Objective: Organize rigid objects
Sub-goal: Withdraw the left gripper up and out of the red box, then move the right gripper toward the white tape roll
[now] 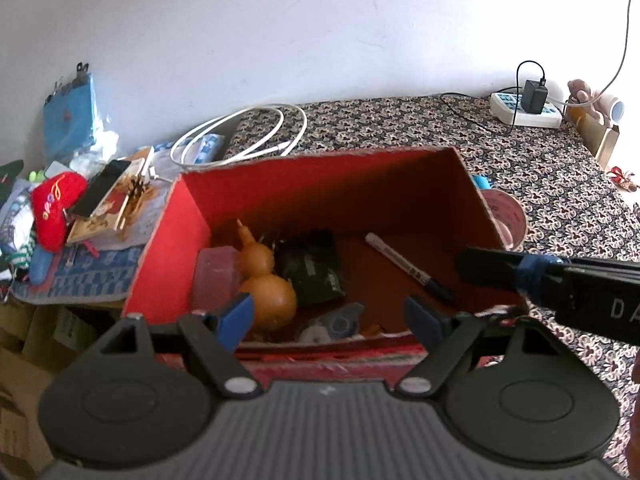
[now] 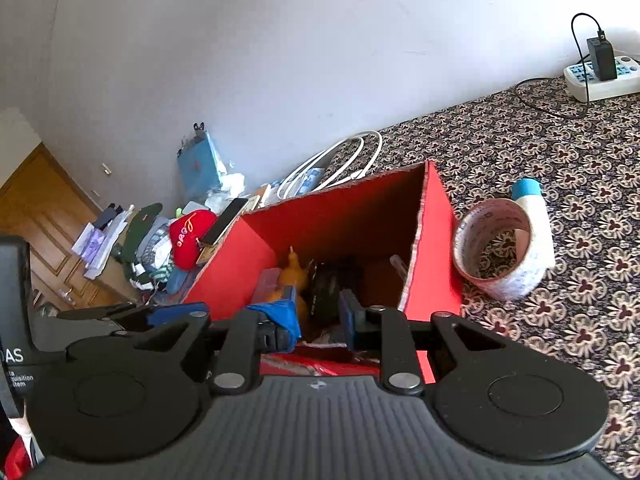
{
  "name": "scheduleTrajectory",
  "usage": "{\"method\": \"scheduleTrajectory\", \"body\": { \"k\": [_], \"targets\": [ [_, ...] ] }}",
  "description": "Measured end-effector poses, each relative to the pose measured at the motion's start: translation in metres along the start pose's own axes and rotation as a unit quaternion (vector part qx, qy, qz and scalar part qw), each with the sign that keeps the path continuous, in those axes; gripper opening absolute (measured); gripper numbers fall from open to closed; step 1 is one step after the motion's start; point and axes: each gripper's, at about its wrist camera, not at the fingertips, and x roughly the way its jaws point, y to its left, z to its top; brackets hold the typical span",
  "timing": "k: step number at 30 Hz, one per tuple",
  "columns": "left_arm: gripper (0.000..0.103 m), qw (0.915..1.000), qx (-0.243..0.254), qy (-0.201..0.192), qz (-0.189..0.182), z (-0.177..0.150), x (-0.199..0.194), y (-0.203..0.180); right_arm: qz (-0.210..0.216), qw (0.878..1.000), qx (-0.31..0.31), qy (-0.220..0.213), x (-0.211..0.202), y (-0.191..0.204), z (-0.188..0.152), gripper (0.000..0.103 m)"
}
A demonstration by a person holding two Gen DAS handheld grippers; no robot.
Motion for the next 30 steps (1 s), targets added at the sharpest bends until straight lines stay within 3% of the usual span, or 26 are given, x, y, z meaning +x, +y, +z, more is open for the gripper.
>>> {"method": "scheduleTrajectory", "body": {
  "k": [16,30],
  "targets": [
    [0.086,0.9996,-0.016,0.017,0.015,-0.018,-0.022,-0.071,0.015,0.999,0.020,0.036,-0.045,-0.055,-0.010,0.008],
    [0.086,0.9988,0.010,0.046,0.012,-0.035,-0.014,-0.139,-0.005,0.996,0.060,0.062,-0.071,-0.104,-0.027,0.010]
  ]
}}
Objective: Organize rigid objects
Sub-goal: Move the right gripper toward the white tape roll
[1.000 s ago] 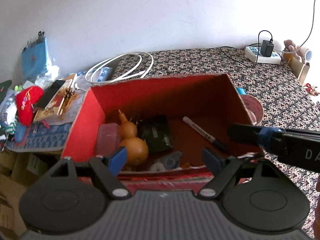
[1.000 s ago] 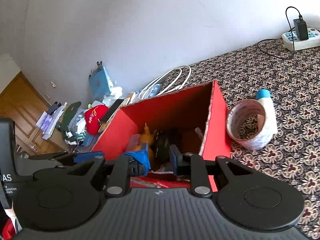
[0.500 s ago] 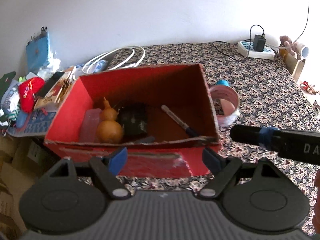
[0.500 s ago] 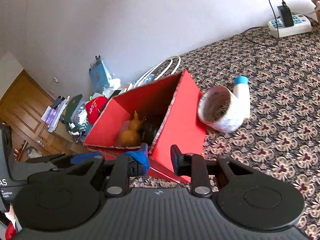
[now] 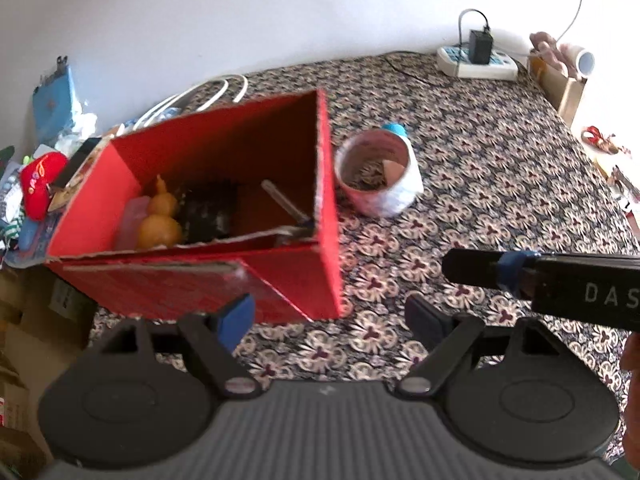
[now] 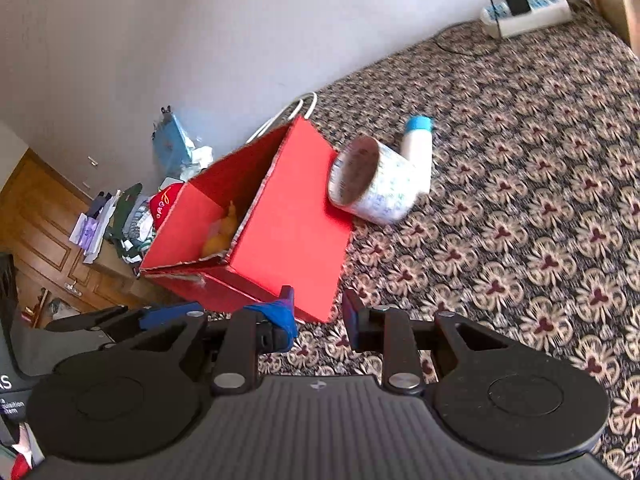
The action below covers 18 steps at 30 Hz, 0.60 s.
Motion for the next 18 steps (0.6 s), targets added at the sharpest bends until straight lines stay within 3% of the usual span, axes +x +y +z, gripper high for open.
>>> {"method": "scheduleTrajectory", "body": {
  "k": [18],
  "targets": [
    [0.086,0.9982,0.032,0.043,-0.028,-0.014,0.042,-0.034,-0.047,0.995,0.085,0.007,-0.005,-0.051,-0.012,0.011]
  ]
}}
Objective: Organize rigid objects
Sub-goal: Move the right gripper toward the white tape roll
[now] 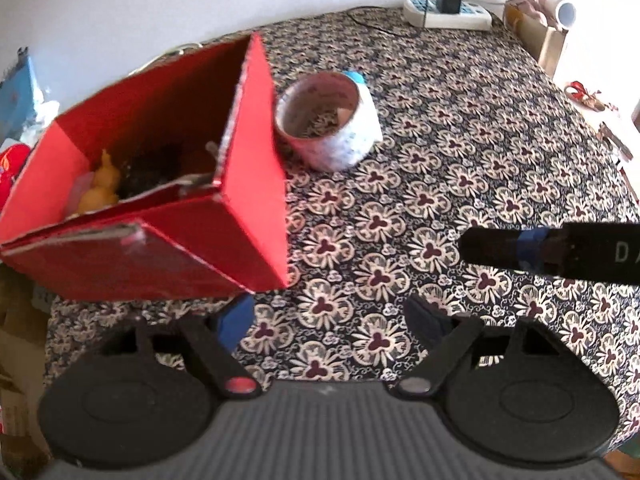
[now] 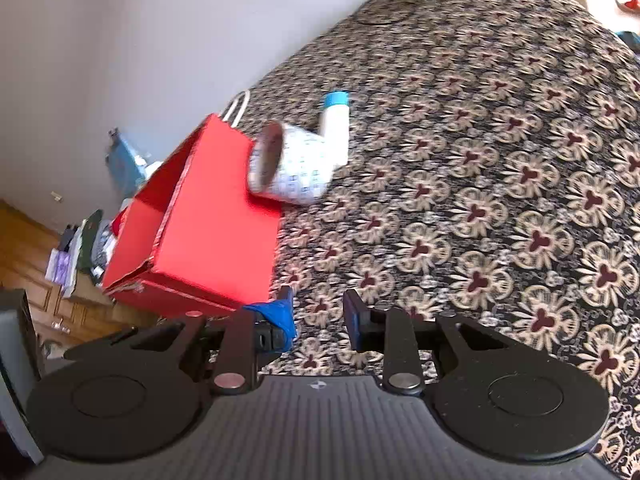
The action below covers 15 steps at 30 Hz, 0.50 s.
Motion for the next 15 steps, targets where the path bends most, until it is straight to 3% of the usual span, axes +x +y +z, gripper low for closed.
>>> {"method": "scheduleTrajectory", "body": {
  "k": [8,15],
  "targets": [
    [0.086,0.9995,0.020,-0.001,-0.025,-0.004,0.024,-0.012,-0.007,0.999,0.037,-0.002,0.011,-0.015,0.011,0.011],
    [0.086,0.9982,0.036,-0.032,-0.036,-0.007,0.039,-0.023,-0.018,1.000,0.008,-0.017,0.034,0.004,0.045,0.011]
  ]
}}
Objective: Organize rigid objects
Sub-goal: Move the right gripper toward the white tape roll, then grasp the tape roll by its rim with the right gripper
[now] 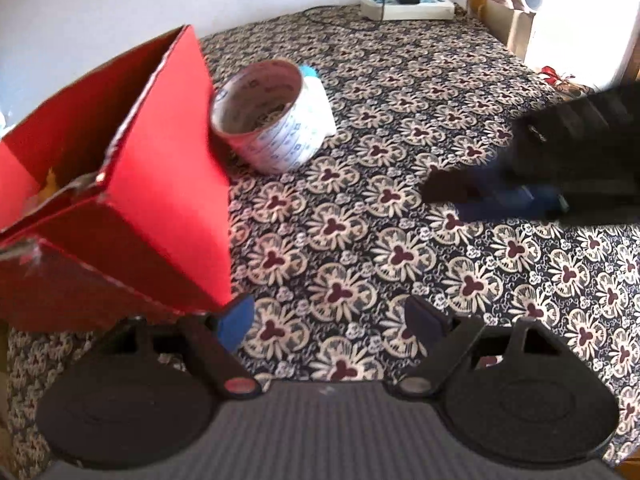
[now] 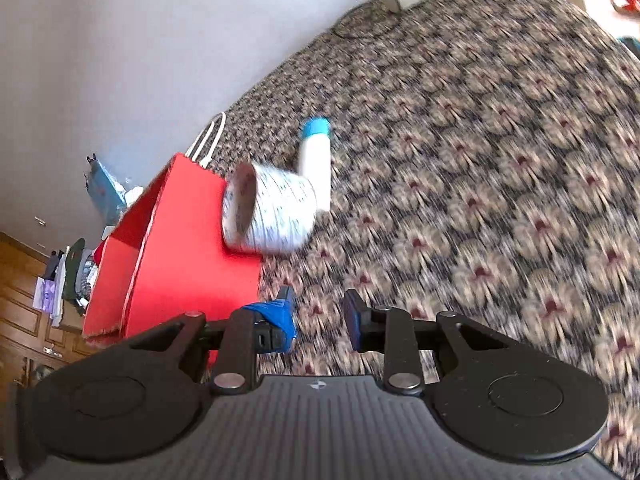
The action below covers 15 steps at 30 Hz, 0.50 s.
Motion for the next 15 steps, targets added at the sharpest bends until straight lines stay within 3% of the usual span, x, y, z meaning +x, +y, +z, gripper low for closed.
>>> {"method": "scheduleTrajectory", "body": {
  "k": [7,15],
  "targets": [
    [0.086,0.9994,0.013,-0.032,-0.011,-0.003,0.008,-0.001,-0.010,0.998,-0.051,-0.020,0.034,0.038,0.045,0.011],
    [0.086,0.9986,0.015,-0.045,-0.022,-0.004,0.011,0.011,-0.070,0.993,-0.090,-0.009,0.090,0.059,0.065,0.012]
  ]
}}
